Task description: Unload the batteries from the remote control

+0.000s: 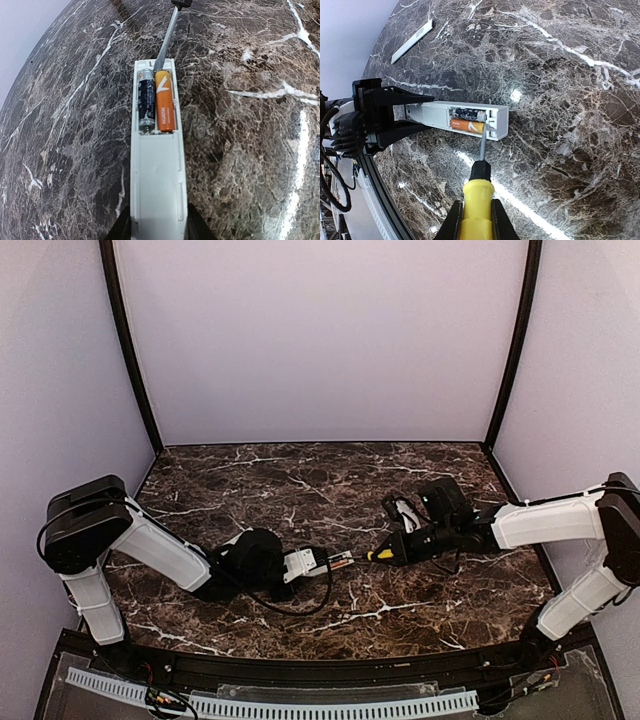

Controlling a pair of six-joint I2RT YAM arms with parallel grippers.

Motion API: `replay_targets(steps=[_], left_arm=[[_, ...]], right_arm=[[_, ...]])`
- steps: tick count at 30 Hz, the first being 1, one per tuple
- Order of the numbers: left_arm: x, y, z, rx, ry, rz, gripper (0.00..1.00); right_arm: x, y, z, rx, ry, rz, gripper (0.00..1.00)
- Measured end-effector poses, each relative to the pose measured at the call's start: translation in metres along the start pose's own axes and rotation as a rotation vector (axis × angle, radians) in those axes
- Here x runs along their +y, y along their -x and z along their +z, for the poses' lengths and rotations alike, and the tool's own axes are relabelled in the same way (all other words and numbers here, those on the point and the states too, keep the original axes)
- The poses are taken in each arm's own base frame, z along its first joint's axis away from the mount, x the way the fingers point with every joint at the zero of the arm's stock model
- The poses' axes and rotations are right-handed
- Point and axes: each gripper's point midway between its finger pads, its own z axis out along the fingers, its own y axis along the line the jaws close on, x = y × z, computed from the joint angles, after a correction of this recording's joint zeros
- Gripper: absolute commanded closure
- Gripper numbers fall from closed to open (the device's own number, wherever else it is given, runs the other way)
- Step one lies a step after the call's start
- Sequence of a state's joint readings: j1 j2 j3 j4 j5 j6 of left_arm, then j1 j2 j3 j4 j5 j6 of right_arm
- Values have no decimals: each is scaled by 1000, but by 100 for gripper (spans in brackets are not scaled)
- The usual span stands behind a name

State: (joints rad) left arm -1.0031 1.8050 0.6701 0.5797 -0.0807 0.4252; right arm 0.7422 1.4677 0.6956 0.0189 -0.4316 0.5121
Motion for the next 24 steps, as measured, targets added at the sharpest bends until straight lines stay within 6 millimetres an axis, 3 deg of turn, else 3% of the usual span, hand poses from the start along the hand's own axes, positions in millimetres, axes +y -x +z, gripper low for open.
replay_targets(steps=[14, 24], left_arm=[[-1, 0, 1, 19, -18, 1, 100], [-12, 6, 2, 5, -96, 21, 100]], right_arm=[[2, -1, -3, 4, 3, 19, 100], [11, -14, -21, 53, 12, 67, 100]])
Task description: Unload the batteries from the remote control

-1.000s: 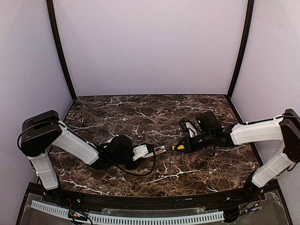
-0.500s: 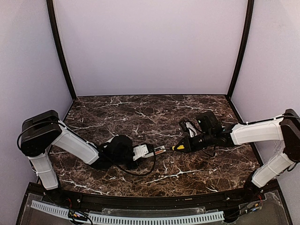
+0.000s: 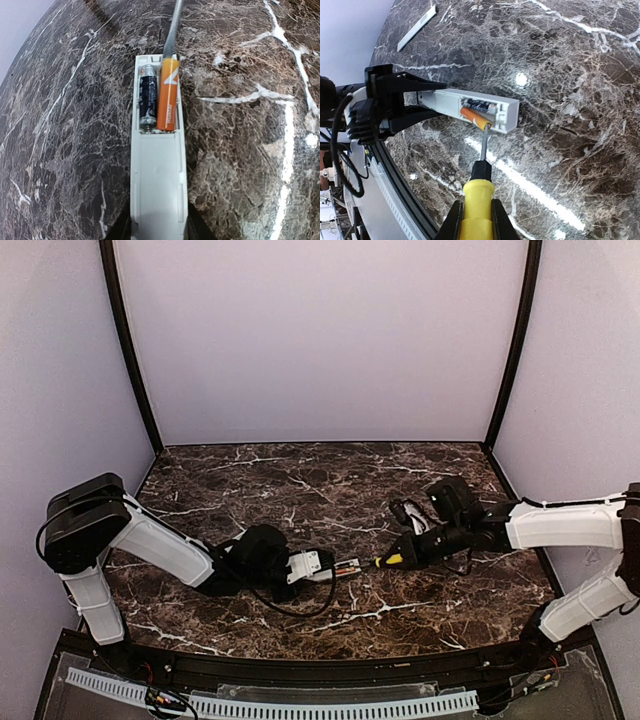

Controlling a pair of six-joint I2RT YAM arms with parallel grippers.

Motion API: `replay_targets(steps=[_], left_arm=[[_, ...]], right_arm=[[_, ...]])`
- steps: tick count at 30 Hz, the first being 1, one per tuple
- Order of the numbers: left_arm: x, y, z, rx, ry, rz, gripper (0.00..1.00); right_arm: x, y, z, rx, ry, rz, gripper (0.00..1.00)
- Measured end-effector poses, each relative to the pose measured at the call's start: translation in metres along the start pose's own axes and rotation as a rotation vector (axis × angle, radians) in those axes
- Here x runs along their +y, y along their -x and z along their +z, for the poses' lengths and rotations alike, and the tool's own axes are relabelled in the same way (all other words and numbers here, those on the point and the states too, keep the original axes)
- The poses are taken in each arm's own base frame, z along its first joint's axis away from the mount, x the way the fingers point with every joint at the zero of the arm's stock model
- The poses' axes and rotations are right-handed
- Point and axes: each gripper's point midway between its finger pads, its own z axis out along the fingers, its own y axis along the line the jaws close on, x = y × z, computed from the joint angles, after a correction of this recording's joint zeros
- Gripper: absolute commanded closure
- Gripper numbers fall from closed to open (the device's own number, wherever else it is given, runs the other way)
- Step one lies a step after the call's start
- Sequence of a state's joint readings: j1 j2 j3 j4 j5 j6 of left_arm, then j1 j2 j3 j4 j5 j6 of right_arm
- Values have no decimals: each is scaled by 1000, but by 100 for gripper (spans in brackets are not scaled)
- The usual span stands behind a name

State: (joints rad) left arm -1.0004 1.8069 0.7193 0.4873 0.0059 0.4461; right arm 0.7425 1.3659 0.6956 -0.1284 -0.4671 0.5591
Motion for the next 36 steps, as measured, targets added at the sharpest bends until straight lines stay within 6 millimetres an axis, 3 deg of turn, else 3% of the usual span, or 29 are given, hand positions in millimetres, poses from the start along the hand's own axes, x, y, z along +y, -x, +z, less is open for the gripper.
replay_targets(steps=[2, 6, 7, 9, 36], left_arm=[[-1, 0, 0, 4, -5, -4, 100], [-15, 21, 14, -60, -66, 12, 100], [-19, 24, 15, -71, -82, 15, 100], [-25, 26, 15, -81, -103, 21, 100], [-31, 28, 14, -92, -133, 11, 100]], right_arm=[[9, -4, -5, 15, 37, 1, 100], [123, -41, -25, 192, 492, -191, 100], [139, -46, -34, 215, 563, -227, 100], [151, -49, -45, 229, 629, -257, 100], [104, -39, -55, 186, 421, -192, 100]])
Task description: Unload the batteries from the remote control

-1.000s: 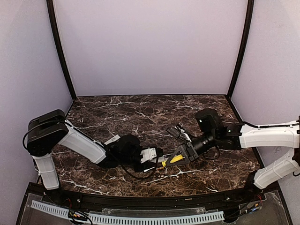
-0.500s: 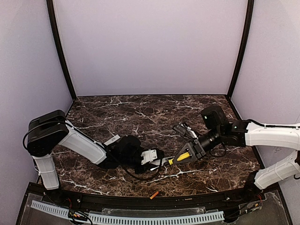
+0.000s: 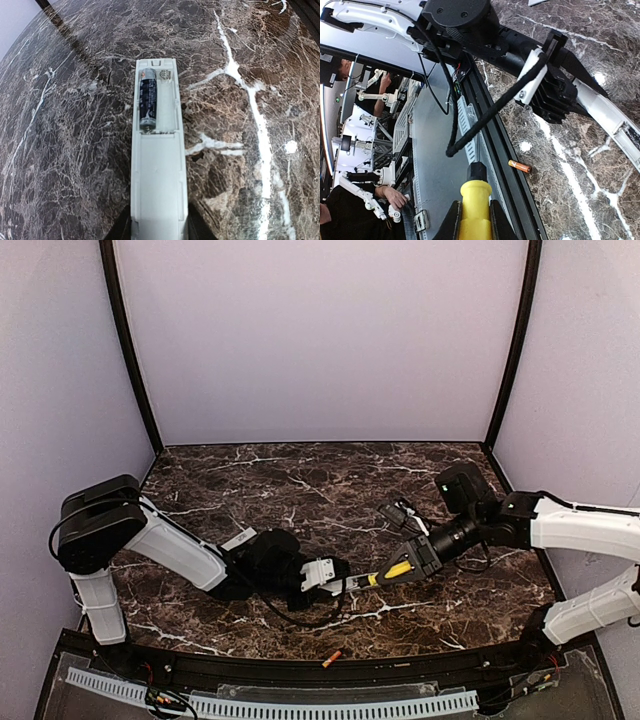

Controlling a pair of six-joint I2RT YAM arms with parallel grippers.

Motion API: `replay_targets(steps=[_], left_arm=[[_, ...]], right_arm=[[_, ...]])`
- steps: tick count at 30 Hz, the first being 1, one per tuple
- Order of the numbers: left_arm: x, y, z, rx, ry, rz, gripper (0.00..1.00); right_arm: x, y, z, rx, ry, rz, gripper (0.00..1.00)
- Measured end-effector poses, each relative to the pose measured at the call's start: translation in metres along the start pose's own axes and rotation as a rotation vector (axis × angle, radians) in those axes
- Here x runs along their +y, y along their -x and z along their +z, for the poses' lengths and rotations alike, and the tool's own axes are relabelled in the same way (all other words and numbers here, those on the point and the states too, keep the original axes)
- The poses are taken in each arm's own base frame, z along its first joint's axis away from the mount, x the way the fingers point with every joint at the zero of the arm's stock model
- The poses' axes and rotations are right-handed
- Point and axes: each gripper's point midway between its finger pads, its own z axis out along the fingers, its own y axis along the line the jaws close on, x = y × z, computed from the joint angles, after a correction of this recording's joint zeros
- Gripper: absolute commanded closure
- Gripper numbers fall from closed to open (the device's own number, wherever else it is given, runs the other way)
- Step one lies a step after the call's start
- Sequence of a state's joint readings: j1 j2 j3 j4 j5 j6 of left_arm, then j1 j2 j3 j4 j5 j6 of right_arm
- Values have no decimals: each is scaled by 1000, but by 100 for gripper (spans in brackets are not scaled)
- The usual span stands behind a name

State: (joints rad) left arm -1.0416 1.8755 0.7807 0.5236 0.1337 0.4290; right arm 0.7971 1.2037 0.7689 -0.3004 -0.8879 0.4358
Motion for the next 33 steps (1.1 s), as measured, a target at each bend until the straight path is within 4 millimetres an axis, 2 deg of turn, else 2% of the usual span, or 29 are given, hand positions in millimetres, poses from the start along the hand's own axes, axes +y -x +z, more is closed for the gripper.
replay_targets(steps=[12, 20, 27, 33], left_arm=[[1, -1, -2, -8, 12, -20, 100], [1, -3, -3, -4, 17, -54, 100], [2, -7, -7, 33, 23, -142, 97], [13, -9, -12, 99, 76, -274, 95]], right_arm=[[-18, 6, -14, -58, -135, 5, 100], [-29, 20, -34, -155, -265, -26, 100], [-37, 30, -49, -225, -353, -38, 100], [-46, 35, -56, -262, -423, -35, 100]])
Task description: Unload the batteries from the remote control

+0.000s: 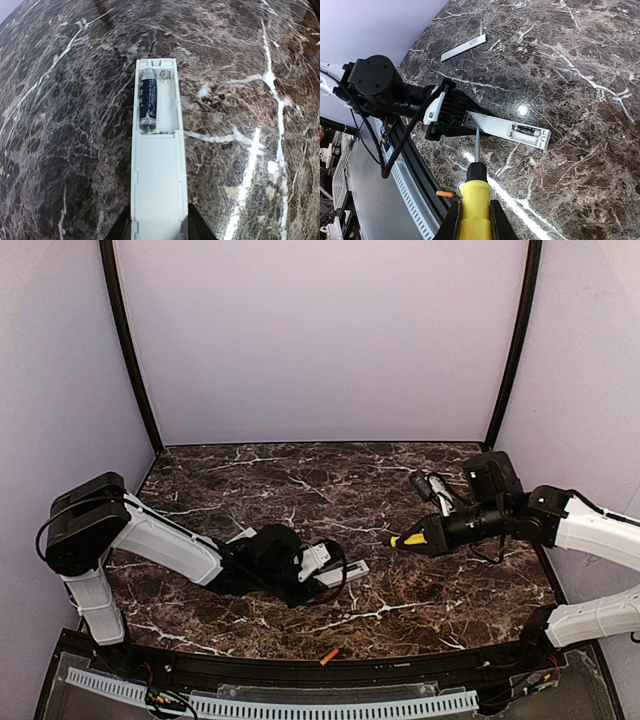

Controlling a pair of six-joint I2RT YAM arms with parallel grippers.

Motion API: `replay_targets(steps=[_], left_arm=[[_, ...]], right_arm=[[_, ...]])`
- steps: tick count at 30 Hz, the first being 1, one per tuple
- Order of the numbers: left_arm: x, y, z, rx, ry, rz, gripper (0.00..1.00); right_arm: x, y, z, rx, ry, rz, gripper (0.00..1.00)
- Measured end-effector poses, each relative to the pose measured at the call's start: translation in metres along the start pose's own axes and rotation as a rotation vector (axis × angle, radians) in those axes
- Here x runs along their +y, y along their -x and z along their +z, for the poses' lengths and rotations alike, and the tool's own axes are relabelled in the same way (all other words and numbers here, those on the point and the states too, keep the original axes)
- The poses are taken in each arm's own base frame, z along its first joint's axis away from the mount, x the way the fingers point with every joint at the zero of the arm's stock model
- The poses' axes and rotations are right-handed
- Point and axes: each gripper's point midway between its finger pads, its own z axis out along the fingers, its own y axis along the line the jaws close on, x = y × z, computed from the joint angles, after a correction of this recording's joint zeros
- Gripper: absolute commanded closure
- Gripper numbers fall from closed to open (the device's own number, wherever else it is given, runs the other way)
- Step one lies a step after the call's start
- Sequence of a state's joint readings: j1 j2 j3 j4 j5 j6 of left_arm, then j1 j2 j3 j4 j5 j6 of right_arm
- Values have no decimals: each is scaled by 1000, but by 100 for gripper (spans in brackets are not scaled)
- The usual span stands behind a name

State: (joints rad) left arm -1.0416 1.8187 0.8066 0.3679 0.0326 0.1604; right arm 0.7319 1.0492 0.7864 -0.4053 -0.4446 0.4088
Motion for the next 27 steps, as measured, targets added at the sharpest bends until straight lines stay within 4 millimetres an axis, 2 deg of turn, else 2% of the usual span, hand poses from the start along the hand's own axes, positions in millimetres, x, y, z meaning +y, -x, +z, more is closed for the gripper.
replay_targets(steps=[9, 15, 21, 23, 24, 25, 27], left_arm=[[16, -6, -11, 81, 121, -267, 90], [12, -8, -16, 96, 173, -433, 79], [5, -7, -12, 101, 191, -537, 59], [2, -14, -10, 126, 194, -555, 44], [2, -16, -9, 134, 199, -562, 40], [1, -16, -9, 135, 199, -564, 30], [1, -15, -9, 137, 200, -566, 18]], right_arm=[[-14, 4, -2, -46, -74, 31, 100], [-25, -4, 1, -43, -110, 61, 100], [-26, 0, 2, -63, -115, 73, 100], [-26, 0, 2, -66, -115, 76, 100], [-26, 1, 2, -67, -115, 77, 100], [-26, 1, 2, -68, -115, 77, 100], [-27, 0, 2, -68, -116, 78, 100]])
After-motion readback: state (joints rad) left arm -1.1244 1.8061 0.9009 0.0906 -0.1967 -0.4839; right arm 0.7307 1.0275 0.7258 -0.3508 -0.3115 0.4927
